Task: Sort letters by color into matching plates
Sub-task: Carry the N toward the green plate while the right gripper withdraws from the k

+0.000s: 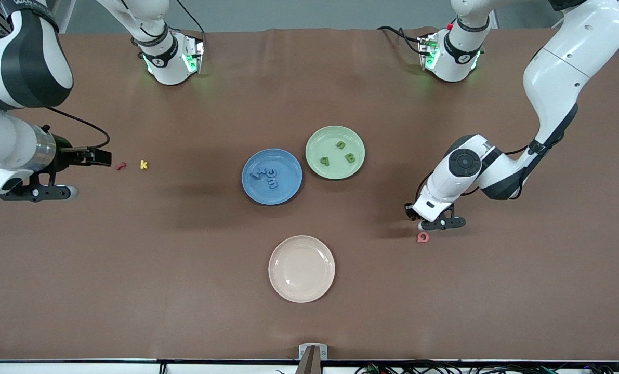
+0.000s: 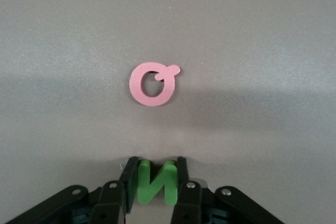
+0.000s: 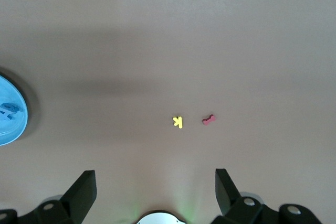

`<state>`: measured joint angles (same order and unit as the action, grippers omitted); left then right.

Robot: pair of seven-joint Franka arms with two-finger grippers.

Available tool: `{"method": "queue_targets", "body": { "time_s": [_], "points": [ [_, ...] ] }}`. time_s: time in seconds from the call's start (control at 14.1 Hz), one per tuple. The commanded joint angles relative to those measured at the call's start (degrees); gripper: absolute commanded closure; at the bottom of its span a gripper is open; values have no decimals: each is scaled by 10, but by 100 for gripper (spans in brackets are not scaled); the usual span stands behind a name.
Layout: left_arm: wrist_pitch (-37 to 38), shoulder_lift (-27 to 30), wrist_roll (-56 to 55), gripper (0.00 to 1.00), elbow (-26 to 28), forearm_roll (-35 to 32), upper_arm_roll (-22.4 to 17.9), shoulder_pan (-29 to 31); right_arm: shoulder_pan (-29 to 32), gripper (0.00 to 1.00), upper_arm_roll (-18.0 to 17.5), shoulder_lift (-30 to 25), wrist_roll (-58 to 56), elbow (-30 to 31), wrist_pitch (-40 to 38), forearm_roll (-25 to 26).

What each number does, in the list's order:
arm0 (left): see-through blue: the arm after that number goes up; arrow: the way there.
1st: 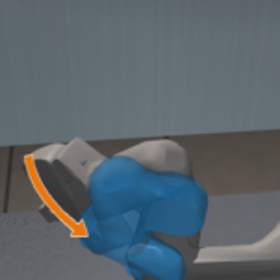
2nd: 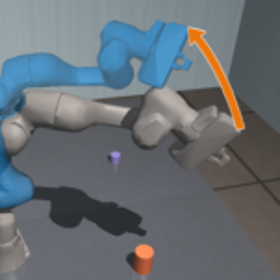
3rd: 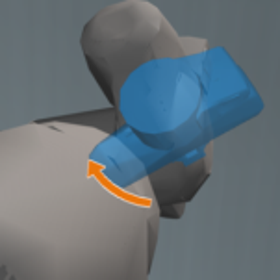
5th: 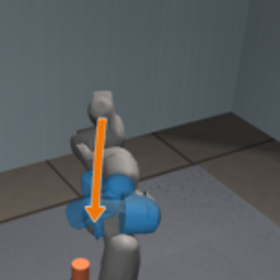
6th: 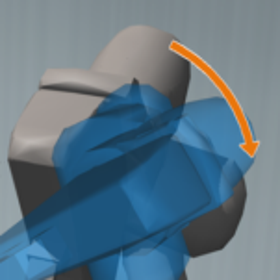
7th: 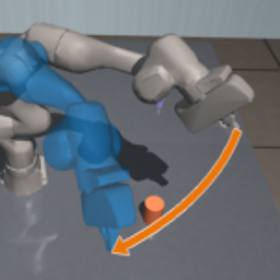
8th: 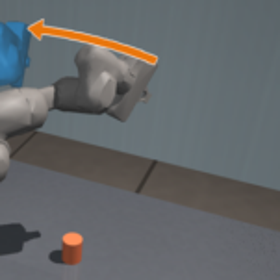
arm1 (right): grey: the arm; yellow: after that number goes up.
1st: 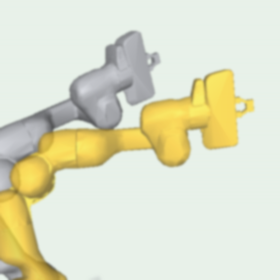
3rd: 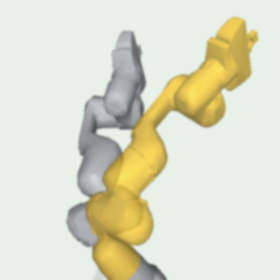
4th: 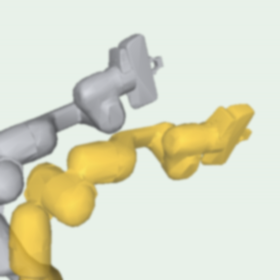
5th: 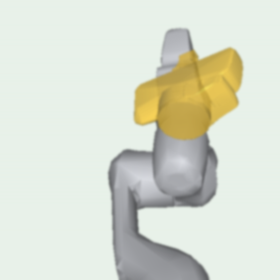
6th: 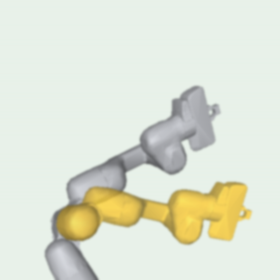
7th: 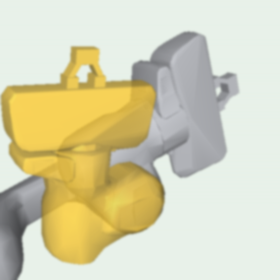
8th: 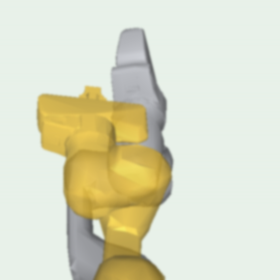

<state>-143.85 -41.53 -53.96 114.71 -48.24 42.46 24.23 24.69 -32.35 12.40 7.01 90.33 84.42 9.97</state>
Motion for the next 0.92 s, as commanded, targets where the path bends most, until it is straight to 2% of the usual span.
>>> {"method": "queue_targets", "body": {
  "time_s": [0.0,0.14,0.21,0.35,0.5,0.64,0.71,0.85],
  "points": [
    [-5,-7,-5,89,-4,-12,-4,-4,7,0,1,-18,-10,19,5,-20],
    [-2,-3,-9,91,-4,-11,-4,-3,-7,0,19,-19,-10,19,3,-38],
    [1,0,-9,91,-3,-11,-4,-2,-36,0,52,-26,-10,20,2,-43],
    [12,21,-13,91,10,-10,2,1,-109,0,151,-45,-12,19,2,-96],
    [30,38,-27,91,18,-4,24,6,-160,0,203,-59,-15,20,3,-101],
    [71,56,-42,91,29,0,66,31,-187,0,231,-67,-16,20,4,-98],
    [100,58,-50,91,31,13,105,55,-195,0,244,-69,-16,22,4,-97],
    [170,58,-67,91,29,36,181,92,-196,0,248,-81,-16,32,7,-94]
  ]
}}
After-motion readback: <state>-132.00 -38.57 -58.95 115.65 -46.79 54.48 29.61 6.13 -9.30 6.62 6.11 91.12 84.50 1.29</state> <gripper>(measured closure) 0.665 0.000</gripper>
